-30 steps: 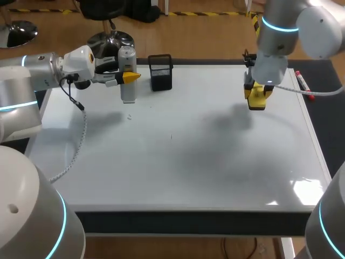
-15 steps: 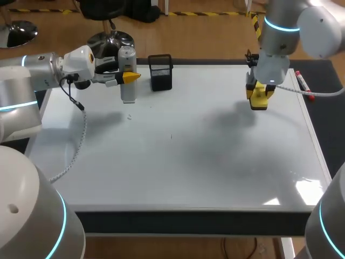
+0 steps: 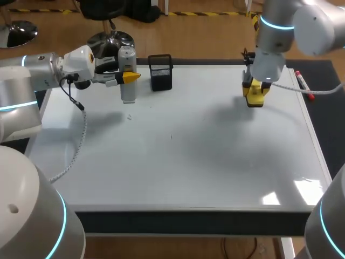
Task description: Pick up the inspection probe, press it on each red-marked spot on the whiteboard one by one, put down the probe, pick up the eraser, and wipe off all the red marks.
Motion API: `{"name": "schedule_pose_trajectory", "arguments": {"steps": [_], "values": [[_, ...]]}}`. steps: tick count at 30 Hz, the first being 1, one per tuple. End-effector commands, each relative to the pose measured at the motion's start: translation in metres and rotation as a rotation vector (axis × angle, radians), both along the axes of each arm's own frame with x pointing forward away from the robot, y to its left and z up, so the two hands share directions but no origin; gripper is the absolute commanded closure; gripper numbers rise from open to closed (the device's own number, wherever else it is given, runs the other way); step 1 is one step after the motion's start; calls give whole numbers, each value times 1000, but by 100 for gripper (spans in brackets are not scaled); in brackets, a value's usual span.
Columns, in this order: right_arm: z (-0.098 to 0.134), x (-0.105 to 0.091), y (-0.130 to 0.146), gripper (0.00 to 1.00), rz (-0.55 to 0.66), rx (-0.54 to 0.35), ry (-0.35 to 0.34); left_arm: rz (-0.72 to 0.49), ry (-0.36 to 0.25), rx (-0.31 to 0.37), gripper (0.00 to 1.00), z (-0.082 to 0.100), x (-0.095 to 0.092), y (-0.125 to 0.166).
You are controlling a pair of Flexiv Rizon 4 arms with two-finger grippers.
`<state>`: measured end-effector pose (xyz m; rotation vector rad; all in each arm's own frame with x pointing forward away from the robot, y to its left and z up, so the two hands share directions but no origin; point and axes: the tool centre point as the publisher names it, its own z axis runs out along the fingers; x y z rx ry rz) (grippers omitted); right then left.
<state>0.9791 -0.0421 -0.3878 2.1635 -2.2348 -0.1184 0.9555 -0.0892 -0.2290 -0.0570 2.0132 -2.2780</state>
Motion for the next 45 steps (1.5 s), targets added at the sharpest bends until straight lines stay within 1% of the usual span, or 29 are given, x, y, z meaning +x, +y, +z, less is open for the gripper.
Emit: {"name": "schedule_pose_trajectory", "arguments": {"steps": [1, 10, 17, 25, 28, 33, 45], "values": [[-7, 21, 12, 100, 12, -14, 29, 1, -1, 0, 100, 1, 0, 0], [-11, 47, 43, 100, 51, -4, 40, 1, -1, 0, 100, 1, 0, 0], [-20, 61, 64, 100, 65, 11, 52, 1, -1, 0, 100, 1, 0, 0], [-24, 76, 90, 100, 100, 16, 59, 1, -1, 0, 100, 1, 0, 0], [-25, 80, 99, 100, 111, 20, 59, 1, -1, 0, 100, 1, 0, 0], [-28, 85, 105, 100, 108, 31, 59, 1, -1, 0, 100, 1, 0, 0], [-31, 88, 118, 100, 89, 27, 56, 1, -1, 0, 100, 1, 0, 0]]}}
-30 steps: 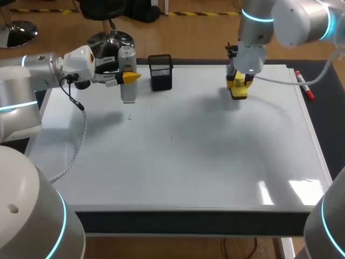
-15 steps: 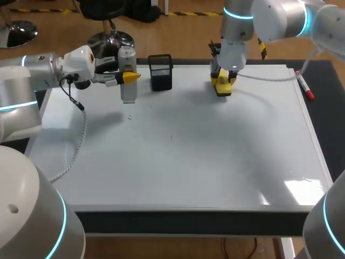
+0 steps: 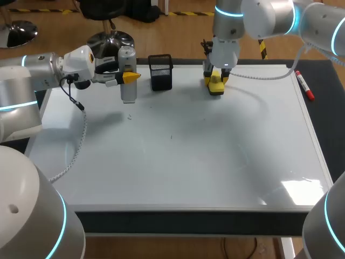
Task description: Pick up the inspection probe, press it on each red-marked spot on the whiteboard one by one, put down the probe, pick up the eraser, and wipe off all the red marks.
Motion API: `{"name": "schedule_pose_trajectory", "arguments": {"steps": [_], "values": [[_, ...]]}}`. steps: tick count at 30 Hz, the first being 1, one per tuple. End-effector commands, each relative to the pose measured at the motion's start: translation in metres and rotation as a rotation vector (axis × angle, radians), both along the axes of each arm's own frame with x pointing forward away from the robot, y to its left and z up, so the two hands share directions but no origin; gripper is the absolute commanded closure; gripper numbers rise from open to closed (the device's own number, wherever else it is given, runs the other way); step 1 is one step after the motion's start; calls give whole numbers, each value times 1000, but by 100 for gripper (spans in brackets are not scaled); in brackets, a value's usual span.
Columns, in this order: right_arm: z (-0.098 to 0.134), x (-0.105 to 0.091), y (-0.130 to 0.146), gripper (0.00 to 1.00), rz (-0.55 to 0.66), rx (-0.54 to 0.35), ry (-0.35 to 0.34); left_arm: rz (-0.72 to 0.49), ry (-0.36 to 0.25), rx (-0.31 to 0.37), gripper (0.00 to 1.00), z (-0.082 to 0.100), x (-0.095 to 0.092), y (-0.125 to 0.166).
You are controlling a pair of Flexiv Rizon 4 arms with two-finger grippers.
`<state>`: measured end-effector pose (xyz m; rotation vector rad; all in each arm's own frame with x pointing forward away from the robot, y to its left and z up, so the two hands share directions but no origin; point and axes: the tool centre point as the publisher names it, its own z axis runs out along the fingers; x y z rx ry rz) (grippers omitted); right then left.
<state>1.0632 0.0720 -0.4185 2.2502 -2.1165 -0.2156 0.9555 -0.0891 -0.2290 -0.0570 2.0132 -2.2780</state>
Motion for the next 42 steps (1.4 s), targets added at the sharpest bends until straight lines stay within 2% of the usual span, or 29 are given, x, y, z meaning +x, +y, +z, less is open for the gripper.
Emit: {"name": "schedule_pose_trajectory", "arguments": {"steps": [1, 18, 34, 36, 37, 38, 42], "values": [[-1, 4, 4, 100, -8, -15, 1, 1, -1, 0, 100, 1, 0, 0], [-10, 2, 11, 100, -78, -49, -17, 1, -1, 0, 100, 1, 0, 0], [-15, 0, 13, 100, -93, -65, -14, 1, -1, 0, 100, 1, 0, 0], [-15, -1, 13, 42, -96, -68, -14, 1, -1, 0, 100, 1, 0, 0], [-15, -1, 12, 7, -96, -71, -15, 1, -1, 0, 100, 1, 0, 0], [-14, -2, 12, 0, -96, -72, -15, 1, -1, 0, 100, 1, 0, 0], [-10, -3, 9, 0, -100, -75, -27, 1, -1, 0, 100, 1, 0, 0]]}}
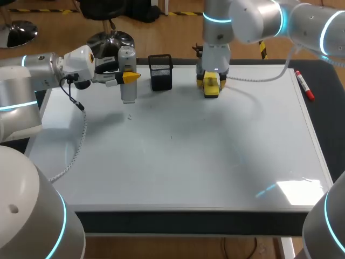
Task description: Pick up the inspection probe, press it on each red-marked spot on the whiteboard one by one, put down the probe, pick up the eraser, and wipe off all the red marks.
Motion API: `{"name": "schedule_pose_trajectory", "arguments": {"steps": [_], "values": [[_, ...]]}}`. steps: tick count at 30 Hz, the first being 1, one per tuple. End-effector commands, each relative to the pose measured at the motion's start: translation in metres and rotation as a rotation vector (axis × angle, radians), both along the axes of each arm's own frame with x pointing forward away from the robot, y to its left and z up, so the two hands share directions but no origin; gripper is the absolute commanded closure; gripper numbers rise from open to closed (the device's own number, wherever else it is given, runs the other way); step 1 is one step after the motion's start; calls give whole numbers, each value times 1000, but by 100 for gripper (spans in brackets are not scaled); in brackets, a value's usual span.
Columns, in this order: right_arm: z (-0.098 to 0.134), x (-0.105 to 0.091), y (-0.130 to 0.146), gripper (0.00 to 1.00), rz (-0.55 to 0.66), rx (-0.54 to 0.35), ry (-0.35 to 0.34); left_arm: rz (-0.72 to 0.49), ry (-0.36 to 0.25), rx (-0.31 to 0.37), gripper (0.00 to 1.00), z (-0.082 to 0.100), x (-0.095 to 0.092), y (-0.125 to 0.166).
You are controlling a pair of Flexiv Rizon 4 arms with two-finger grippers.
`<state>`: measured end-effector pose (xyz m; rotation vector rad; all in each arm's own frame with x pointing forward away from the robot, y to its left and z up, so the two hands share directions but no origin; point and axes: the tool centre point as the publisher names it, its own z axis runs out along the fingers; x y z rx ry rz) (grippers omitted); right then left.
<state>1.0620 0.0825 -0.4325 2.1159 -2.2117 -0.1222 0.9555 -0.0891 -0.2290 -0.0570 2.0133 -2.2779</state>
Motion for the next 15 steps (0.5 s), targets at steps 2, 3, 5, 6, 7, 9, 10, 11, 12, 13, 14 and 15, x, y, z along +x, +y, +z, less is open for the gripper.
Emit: {"name": "schedule_pose_trajectory", "arguments": {"steps": [2, 3, 5, 6, 7, 9, 10, 11, 12, 13, 14, 15], "values": [[9, -3, -3, 0, 0, -3, -18, 1, -1, 0, 100, 1, 0, 0], [11, -3, -5, 0, -14, -1, -28, 1, -1, 0, 100, 1, 0, 0], [17, -3, -8, 0, -25, 12, -38, 1, -1, 0, 100, 1, 0, 0], [20, -4, -10, 0, -35, 18, -40, 1, -1, 0, 100, 1, 0, 0], [22, -4, -12, 0, -52, 22, -42, 1, -1, 0, 100, 1, 0, 0], [30, -4, -17, 0, -75, 43, -51, 1, -1, 0, 100, 1, 0, 0], [33, -5, -20, 0, -88, 50, -58, 1, -1, 0, 100, 1, 0, 0], [37, -6, -21, 0, -98, 65, -62, 1, -1, 0, 100, 1, 0, 0], [42, -6, -24, 0, -120, 77, -68, 1, -1, 0, 100, 1, 0, 0], [44, -4, -28, 0, -131, 89, -69, 1, -1, 0, 100, 1, 0, 0], [47, -3, -31, 0, -134, 98, -72, 1, -1, 0, 100, 1, 0, 0], [51, -3, -33, 0, -147, 102, -78, 1, -1, 0, 100, 1, 0, 0]]}}
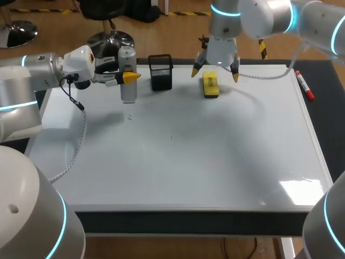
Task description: Pick up the inspection probe, press it on each red-marked spot on the whiteboard one by one, put down the probe, pick up the eraser, and wipe off all the red marks.
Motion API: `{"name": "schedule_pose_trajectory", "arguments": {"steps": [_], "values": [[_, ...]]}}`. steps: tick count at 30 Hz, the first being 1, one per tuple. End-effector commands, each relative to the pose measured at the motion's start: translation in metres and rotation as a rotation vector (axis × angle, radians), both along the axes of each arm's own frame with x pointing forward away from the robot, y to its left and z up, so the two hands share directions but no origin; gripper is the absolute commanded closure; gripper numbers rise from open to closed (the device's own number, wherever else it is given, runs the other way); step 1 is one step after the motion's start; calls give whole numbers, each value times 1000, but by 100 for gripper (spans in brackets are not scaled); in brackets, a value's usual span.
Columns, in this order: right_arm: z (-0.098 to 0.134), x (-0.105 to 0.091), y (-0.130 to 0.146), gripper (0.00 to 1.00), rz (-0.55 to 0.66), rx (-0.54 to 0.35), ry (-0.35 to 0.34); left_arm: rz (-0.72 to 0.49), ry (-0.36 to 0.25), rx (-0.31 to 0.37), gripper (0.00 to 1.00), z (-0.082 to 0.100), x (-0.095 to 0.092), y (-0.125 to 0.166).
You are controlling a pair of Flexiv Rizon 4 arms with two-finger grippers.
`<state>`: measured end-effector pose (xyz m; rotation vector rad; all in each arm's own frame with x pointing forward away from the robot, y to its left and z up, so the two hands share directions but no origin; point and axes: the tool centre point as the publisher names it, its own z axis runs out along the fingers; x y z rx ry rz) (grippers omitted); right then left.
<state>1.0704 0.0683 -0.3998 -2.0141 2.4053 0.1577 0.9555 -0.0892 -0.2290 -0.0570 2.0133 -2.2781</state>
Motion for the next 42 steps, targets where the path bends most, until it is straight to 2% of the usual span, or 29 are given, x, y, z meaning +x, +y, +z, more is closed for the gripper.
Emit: {"name": "schedule_pose_trajectory", "arguments": {"steps": [1, 6, 8, 10, 13, 23, 31, 38, 42], "values": [[22, -11, -22, 0, -31, 54, -41, 1, -1, 0, 100, 1, 0, 0], [45, -10, -33, 0, -94, 98, -80, 1, -1, 0, 100, 1, 0, 0], [53, -8, -39, 0, -117, 145, -90, 1, -1, 0, 100, 1, 0, 0], [63, -7, -45, 0, -159, 138, -118, 1, -1, 0, 100, 1, 0, 0], [75, -3, -55, 0, -203, 177, -139, 1, -1, 0, 100, 1, 0, 0], [109, 0, -76, 0, -310, 287, -161, 1, -1, 0, 100, 1, 0, 0], [127, -3, -87, 0, -384, 405, -145, 1, -1, 0, 100, 1, 0, 0], [140, -6, -95, 0, -414, 555, -120, 1, -1, 0, 100, 1, 0, 0], [146, -7, -96, 0, -419, 586, -83, 1, -1, 0, 100, 1, 0, 0]]}}
